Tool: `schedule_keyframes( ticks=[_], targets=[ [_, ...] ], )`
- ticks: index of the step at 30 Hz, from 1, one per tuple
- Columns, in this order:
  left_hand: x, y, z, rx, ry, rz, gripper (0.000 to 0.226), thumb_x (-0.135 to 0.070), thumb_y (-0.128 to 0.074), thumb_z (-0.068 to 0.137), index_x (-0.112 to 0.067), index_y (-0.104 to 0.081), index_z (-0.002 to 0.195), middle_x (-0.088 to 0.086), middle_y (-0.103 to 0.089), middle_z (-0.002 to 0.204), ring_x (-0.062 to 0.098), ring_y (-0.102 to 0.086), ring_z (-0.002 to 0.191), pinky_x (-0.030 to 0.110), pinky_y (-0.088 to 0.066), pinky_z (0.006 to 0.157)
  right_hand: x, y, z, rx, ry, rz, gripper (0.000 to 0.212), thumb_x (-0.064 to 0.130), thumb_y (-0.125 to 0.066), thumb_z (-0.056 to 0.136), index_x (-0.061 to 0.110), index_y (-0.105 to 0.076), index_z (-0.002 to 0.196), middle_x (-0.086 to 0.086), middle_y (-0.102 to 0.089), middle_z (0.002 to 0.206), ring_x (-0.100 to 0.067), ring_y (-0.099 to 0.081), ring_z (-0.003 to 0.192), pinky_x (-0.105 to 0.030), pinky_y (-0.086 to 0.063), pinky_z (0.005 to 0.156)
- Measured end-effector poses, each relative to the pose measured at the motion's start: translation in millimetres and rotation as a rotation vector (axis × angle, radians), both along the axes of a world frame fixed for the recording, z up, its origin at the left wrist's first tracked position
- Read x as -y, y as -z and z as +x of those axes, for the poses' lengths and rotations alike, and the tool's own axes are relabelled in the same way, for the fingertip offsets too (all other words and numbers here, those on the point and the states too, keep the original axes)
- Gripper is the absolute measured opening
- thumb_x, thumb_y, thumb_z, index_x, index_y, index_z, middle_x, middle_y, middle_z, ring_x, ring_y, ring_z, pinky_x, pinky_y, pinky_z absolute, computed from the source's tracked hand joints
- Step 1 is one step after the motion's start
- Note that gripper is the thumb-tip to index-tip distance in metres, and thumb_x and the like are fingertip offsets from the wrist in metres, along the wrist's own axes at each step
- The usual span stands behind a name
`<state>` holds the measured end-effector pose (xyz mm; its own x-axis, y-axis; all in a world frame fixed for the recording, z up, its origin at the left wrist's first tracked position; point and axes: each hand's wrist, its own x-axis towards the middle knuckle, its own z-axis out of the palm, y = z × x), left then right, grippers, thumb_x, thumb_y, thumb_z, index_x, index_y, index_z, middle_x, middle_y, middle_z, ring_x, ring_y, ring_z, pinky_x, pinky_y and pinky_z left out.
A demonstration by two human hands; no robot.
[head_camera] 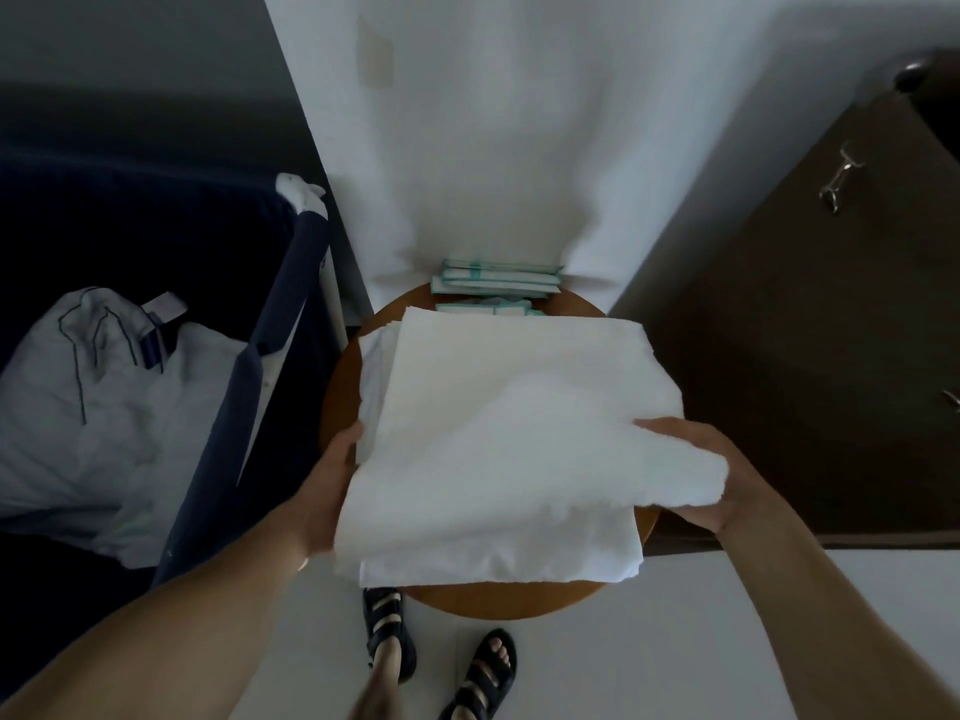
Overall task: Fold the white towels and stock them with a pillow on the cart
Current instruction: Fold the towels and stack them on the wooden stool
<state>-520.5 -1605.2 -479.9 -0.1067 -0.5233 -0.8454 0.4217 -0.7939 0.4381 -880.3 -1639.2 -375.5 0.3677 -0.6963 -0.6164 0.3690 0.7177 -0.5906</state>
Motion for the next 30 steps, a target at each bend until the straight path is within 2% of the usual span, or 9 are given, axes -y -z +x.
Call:
schedule_keyframes(
  ticks=[2,4,7,11,15,20,22,25,30],
  targets=[
    [19.8,1.7,-6.1,0.03,0.022,0.008,0.045,-0.051,-0.053,0.093,-0.012,-0.075,0.098,0.015,-0.074,0.093,0.029,-0.072,0.073,0.04,-0.051,0.073,-9.1,17.8,-19.8,-0.354,-0.085,0.083,0.068,0.019,-0.092,0.042,0.0,-0.071,0.105,-0.016,-0.076,0.088,-0.032,-0.074,0.078,-0.043,-0.061,0.064],
    [35.4,7.0,-11.8,0.077,0.096,0.006,0.04,-0.04,-0.064,0.088,-0.007,-0.07,0.11,0.018,-0.073,0.106,0.03,-0.073,0.083,0.039,-0.055,0.073,-19.3,25.4,-24.0,-0.429,-0.201,0.171,0.066,0.013,-0.082,0.058,0.002,-0.063,0.121,-0.019,-0.073,0.108,-0.039,-0.071,0.098,-0.055,-0.056,0.086],
    [52.9,16.7,-18.5,0.164,0.149,0.01,0.035,-0.032,-0.072,0.085,-0.005,-0.069,0.107,0.015,-0.076,0.093,0.032,-0.07,0.088,0.039,-0.055,0.072,-19.3,54.3,-26.8,-0.501,-0.166,0.258,0.057,0.014,-0.081,0.072,0.003,-0.061,0.125,-0.019,-0.071,0.115,-0.039,-0.068,0.106,-0.058,-0.045,0.102],
    [84.8,16.4,-21.6,0.213,0.182,-0.076,0.036,-0.026,-0.076,0.083,-0.011,-0.064,0.113,0.015,-0.072,0.105,0.034,-0.067,0.098,0.043,-0.056,0.075,11.4,74.8,-14.9,-0.526,0.015,0.278,0.041,0.038,-0.06,0.094,0.004,-0.067,0.117,-0.02,-0.073,0.106,-0.036,-0.072,0.093,-0.047,-0.054,0.085],
    [98.9,17.6,-23.6,0.275,0.231,-0.181,0.045,-0.016,-0.07,0.089,-0.018,-0.056,0.131,0.01,-0.067,0.121,0.033,-0.065,0.105,0.041,-0.057,0.072,42.7,82.7,-7.4,-0.676,0.054,0.108,0.037,0.02,-0.071,0.089,0.014,-0.062,0.124,-0.011,-0.075,0.101,-0.032,-0.074,0.085,-0.041,-0.056,0.071],
    [89.7,-4.8,-12.7,0.294,0.19,-0.308,0.042,-0.009,-0.065,0.09,-0.025,-0.057,0.129,0.007,-0.069,0.118,0.032,-0.067,0.106,0.052,-0.055,0.088,43.6,48.0,-3.7,-0.749,0.09,-0.087,0.048,0.007,-0.068,0.089,0.028,-0.052,0.129,0.0,-0.066,0.107,-0.023,-0.065,0.091,-0.035,-0.052,0.064],
    [87.6,-14.1,-2.1,0.277,0.099,-0.376,0.04,-0.006,-0.065,0.09,-0.023,-0.061,0.125,0.006,-0.072,0.113,0.031,-0.07,0.101,0.049,-0.058,0.083,44.5,34.9,-1.5,-0.678,0.133,-0.166,0.044,0.005,-0.066,0.09,0.029,-0.053,0.124,0.0,-0.067,0.105,-0.021,-0.067,0.086,-0.033,-0.053,0.059],
    [88.9,-11.7,3.6,0.306,0.01,-0.407,0.033,-0.004,-0.064,0.09,-0.024,-0.064,0.117,0.001,-0.075,0.104,0.025,-0.072,0.092,0.038,-0.059,0.069,57.3,43.2,6.4,-0.632,0.131,-0.16,0.04,0.006,-0.066,0.09,0.029,-0.054,0.121,-0.001,-0.069,0.104,-0.023,-0.068,0.087,-0.035,-0.055,0.062],
    [74.9,27.5,2.5,0.363,0.027,-0.201,0.038,-0.021,-0.066,0.091,-0.014,-0.061,0.129,0.013,-0.069,0.118,0.03,-0.067,0.102,0.041,-0.054,0.085,53.9,100.5,17.1,-0.823,0.102,-0.024,0.029,0.026,-0.076,0.085,0.019,-0.067,0.112,-0.01,-0.072,0.109,-0.027,-0.07,0.089,-0.045,-0.058,0.083]
  ],
)
